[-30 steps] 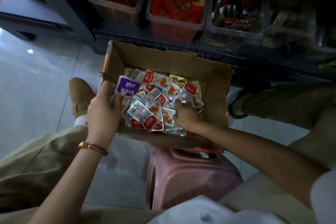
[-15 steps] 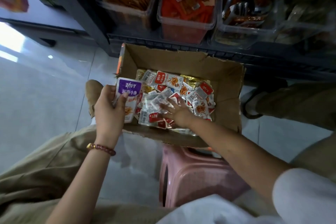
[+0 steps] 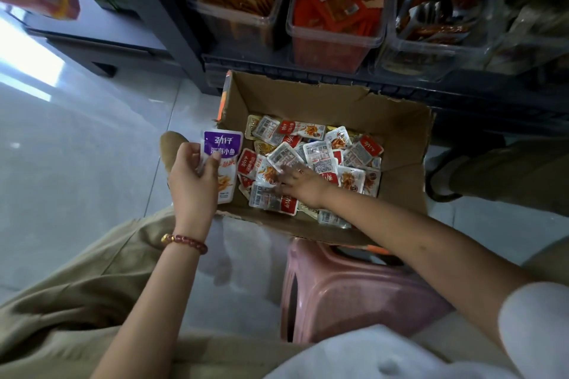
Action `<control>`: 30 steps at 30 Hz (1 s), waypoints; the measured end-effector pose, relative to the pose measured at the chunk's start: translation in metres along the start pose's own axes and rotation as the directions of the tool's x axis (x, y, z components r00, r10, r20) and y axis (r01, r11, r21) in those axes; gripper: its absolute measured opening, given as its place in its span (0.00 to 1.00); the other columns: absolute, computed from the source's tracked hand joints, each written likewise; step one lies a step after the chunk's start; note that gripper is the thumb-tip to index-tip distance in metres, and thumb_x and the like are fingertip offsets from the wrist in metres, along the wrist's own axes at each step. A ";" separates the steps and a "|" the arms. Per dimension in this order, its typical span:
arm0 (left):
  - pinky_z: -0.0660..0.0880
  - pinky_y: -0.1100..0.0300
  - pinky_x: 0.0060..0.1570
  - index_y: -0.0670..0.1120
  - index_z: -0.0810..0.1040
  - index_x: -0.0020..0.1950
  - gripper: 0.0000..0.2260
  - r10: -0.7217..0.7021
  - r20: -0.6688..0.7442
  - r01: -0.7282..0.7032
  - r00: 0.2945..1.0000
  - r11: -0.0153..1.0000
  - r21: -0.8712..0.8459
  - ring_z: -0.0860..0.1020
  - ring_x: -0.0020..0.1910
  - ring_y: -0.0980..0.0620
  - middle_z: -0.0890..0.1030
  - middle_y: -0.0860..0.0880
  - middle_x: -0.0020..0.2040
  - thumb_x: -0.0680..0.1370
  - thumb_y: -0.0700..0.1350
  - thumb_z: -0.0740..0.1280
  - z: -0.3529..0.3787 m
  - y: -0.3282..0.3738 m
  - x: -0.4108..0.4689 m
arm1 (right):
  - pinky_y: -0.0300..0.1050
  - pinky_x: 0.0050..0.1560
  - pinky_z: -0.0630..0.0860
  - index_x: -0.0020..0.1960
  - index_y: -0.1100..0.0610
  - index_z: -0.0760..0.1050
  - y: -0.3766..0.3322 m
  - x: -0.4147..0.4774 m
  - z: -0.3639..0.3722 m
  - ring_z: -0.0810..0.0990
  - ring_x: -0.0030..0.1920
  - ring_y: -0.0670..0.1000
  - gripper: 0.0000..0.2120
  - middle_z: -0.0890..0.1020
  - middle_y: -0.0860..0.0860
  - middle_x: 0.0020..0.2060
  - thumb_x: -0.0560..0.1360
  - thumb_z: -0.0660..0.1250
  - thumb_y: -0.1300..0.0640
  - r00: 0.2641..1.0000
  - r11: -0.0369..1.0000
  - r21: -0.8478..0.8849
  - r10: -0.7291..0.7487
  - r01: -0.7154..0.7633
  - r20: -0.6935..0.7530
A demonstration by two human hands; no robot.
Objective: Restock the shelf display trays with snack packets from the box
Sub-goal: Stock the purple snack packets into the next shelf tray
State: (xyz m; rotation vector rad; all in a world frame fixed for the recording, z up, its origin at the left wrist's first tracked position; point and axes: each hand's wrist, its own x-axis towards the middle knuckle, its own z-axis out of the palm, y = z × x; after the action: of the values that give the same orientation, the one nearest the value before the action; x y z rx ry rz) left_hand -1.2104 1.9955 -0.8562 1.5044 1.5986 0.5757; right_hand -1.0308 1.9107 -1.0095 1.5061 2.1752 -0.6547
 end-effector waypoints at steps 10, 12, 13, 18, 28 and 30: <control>0.72 0.67 0.36 0.46 0.68 0.50 0.08 0.023 0.014 -0.023 1.000 0.999 0.023 0.79 0.46 0.55 0.79 0.50 0.51 0.78 0.45 0.67 0.003 0.010 -0.004 | 0.55 0.73 0.57 0.75 0.42 0.35 0.060 -0.063 0.018 0.43 0.77 0.55 0.42 0.38 0.49 0.77 0.77 0.59 0.66 0.985 0.994 -0.087 0.071 -0.058 0.155; 0.71 0.69 0.35 0.46 0.68 0.51 0.08 0.032 0.046 -0.033 0.998 0.999 0.034 0.78 0.46 0.57 0.78 0.52 0.51 0.78 0.45 0.67 0.007 0.012 -0.007 | 0.55 0.73 0.58 0.74 0.41 0.33 0.079 -0.084 0.020 0.48 0.77 0.56 0.39 0.39 0.48 0.77 0.79 0.58 0.62 0.959 0.992 -0.107 0.098 -0.071 0.264; 0.71 0.69 0.35 0.47 0.68 0.51 0.08 0.037 0.064 -0.040 0.997 0.998 0.045 0.77 0.46 0.57 0.77 0.52 0.51 0.78 0.45 0.66 0.009 0.012 -0.008 | 0.54 0.73 0.56 0.75 0.41 0.35 0.086 -0.092 0.021 0.49 0.77 0.56 0.37 0.40 0.47 0.77 0.80 0.58 0.58 0.937 0.990 -0.102 0.130 -0.101 0.325; 0.67 0.72 0.34 0.48 0.68 0.51 0.08 0.056 0.092 -0.065 0.994 0.993 0.098 0.76 0.50 0.56 0.76 0.54 0.51 0.78 0.45 0.67 0.014 0.015 -0.015 | 0.46 0.61 0.69 0.70 0.50 0.68 0.083 -0.090 0.003 0.71 0.65 0.55 0.19 0.71 0.52 0.68 0.79 0.60 0.55 0.833 0.978 -0.011 0.183 -0.208 0.522; 0.66 0.72 0.33 0.48 0.68 0.53 0.08 0.038 0.103 -0.050 0.994 0.991 0.124 0.74 0.50 0.56 0.78 0.47 0.58 0.78 0.45 0.67 0.016 0.020 -0.018 | 0.54 0.69 0.62 0.72 0.59 0.60 0.073 -0.062 0.013 0.63 0.71 0.57 0.28 0.66 0.58 0.70 0.76 0.64 0.58 0.815 0.768 0.274 0.550 -0.579 0.182; 0.68 0.69 0.34 0.48 0.68 0.52 0.09 0.046 0.108 -0.060 0.993 0.990 0.125 0.75 0.50 0.55 0.78 0.49 0.56 0.78 0.45 0.67 0.017 0.019 -0.019 | 0.53 0.74 0.52 0.74 0.58 0.57 0.078 -0.065 0.027 0.59 0.73 0.56 0.34 0.63 0.56 0.72 0.73 0.68 0.53 0.803 0.764 0.248 0.554 -0.595 0.221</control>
State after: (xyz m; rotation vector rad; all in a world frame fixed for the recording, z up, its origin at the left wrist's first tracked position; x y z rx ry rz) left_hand -1.1868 1.9771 -0.8455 1.6493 1.5430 0.4222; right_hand -0.9343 1.8699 -1.0043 2.0916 1.4153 -0.8614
